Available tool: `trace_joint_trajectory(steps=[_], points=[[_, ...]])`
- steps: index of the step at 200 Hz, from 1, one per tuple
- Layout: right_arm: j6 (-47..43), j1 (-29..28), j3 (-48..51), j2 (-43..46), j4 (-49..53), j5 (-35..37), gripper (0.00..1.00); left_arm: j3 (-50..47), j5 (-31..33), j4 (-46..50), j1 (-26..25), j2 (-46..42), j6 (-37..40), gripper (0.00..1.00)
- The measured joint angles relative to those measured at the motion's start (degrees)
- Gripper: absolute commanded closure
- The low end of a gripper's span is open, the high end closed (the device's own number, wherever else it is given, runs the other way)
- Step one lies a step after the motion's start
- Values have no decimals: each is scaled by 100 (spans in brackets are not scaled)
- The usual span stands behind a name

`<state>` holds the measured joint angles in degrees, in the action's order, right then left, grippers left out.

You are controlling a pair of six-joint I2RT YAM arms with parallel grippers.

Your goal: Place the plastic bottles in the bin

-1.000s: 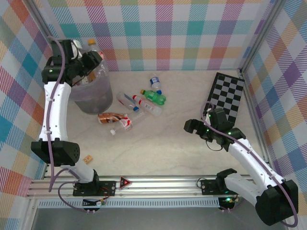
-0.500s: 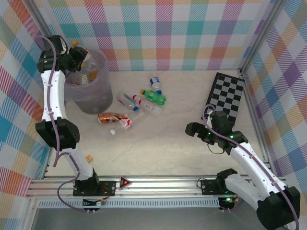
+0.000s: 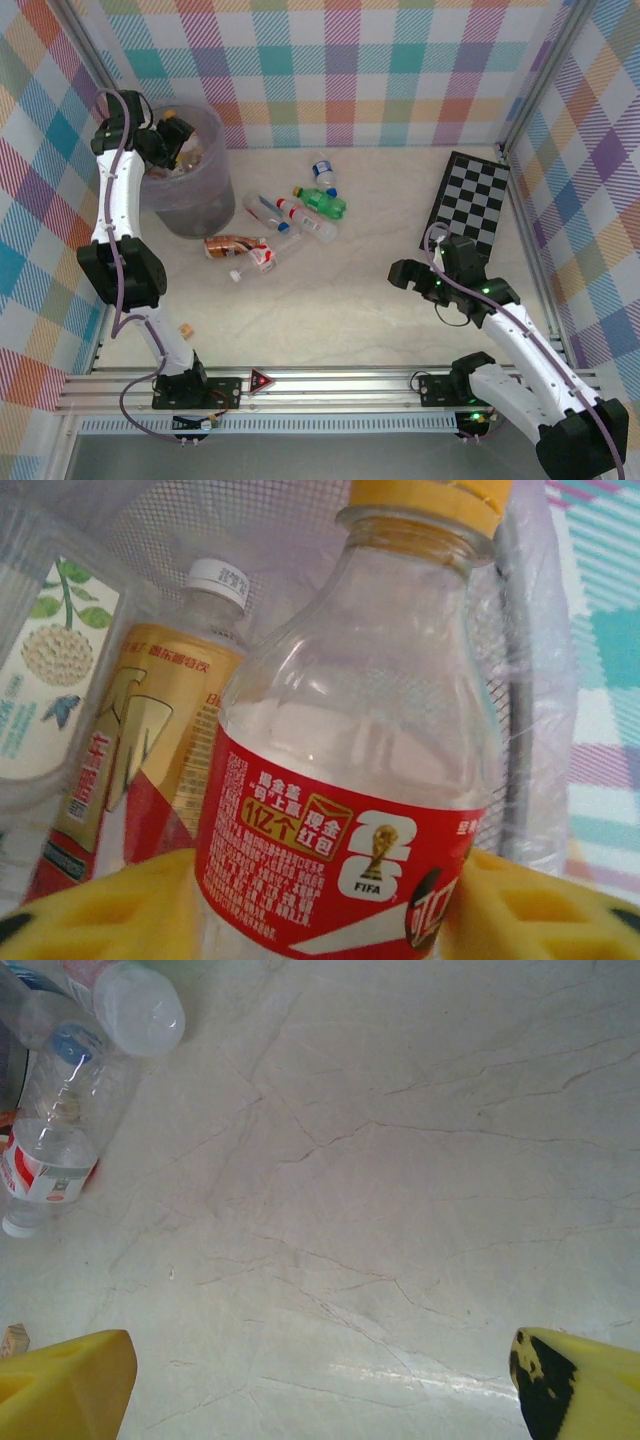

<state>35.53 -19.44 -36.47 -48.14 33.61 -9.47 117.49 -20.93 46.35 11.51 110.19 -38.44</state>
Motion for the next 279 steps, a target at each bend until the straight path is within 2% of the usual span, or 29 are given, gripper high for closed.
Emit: trace_joint_trajectory(steps=[24,45,125,192,227,279], points=[[-2,0,4,74,103,0,4,-2,0,17,0,0,216,17],[0,0,17,74,125,0,4,68,28,138,0,0,450,14],[0,0,17,-61,76,-26,4,621,492,728,0,-50,1375,13],[-7,0,17,-258,-50,-68,4,769,933,1209,-81,-750,2190,10],[-85,0,-4,-551,-57,-114,4,723,1340,1397,-584,-1445,2723,11],[-214,0,-203,-798,-118,-157,4,59,1976,1523,-1467,-2669,3355,12]])
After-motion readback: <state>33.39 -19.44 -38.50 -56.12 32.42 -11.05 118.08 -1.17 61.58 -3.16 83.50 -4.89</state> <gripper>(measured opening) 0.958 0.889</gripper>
